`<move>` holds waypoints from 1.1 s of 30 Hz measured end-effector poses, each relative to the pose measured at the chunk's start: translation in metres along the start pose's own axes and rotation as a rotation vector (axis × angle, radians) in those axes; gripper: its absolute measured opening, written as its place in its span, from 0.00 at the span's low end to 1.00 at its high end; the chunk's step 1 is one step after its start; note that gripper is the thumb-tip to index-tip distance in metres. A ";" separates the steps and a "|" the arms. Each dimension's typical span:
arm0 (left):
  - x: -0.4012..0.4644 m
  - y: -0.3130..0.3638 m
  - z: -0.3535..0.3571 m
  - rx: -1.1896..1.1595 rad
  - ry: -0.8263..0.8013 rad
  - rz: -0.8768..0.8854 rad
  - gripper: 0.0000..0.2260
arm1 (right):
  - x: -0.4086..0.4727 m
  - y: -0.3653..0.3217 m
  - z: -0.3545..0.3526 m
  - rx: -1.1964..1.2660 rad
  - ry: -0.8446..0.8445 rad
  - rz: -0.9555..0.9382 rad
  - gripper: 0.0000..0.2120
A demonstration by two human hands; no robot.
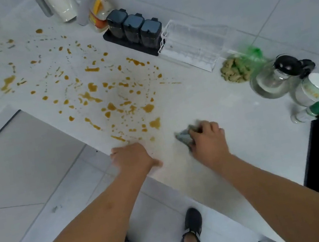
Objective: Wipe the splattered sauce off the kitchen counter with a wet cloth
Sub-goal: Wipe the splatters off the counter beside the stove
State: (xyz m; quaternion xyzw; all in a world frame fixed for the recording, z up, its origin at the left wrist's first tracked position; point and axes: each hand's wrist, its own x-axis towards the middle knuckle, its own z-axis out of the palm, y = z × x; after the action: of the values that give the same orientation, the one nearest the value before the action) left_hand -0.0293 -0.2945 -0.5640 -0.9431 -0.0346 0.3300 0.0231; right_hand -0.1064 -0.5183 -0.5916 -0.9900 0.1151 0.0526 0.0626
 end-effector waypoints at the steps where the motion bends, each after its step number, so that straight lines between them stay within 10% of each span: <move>1: -0.002 -0.006 -0.002 0.020 0.019 0.059 0.44 | 0.001 0.019 0.000 -0.011 0.003 0.102 0.21; 6: -0.003 -0.062 -0.035 -0.167 -0.026 0.263 0.33 | 0.006 0.040 0.009 0.091 -0.034 0.521 0.29; 12: 0.033 -0.149 -0.064 -0.186 0.079 0.382 0.29 | 0.025 -0.088 0.033 0.134 0.016 0.598 0.33; 19: 0.085 -0.169 -0.081 -0.007 0.044 0.264 0.59 | 0.003 -0.210 0.041 0.288 0.050 0.325 0.32; 33: 0.105 -0.132 -0.063 0.001 0.004 0.156 0.71 | -0.053 -0.001 0.014 0.145 -0.019 1.026 0.25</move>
State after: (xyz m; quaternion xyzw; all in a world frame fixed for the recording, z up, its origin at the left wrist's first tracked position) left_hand 0.0854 -0.1559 -0.5708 -0.9435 0.0393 0.3290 -0.0021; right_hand -0.1586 -0.5039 -0.5990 -0.7987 0.5887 0.0772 0.0981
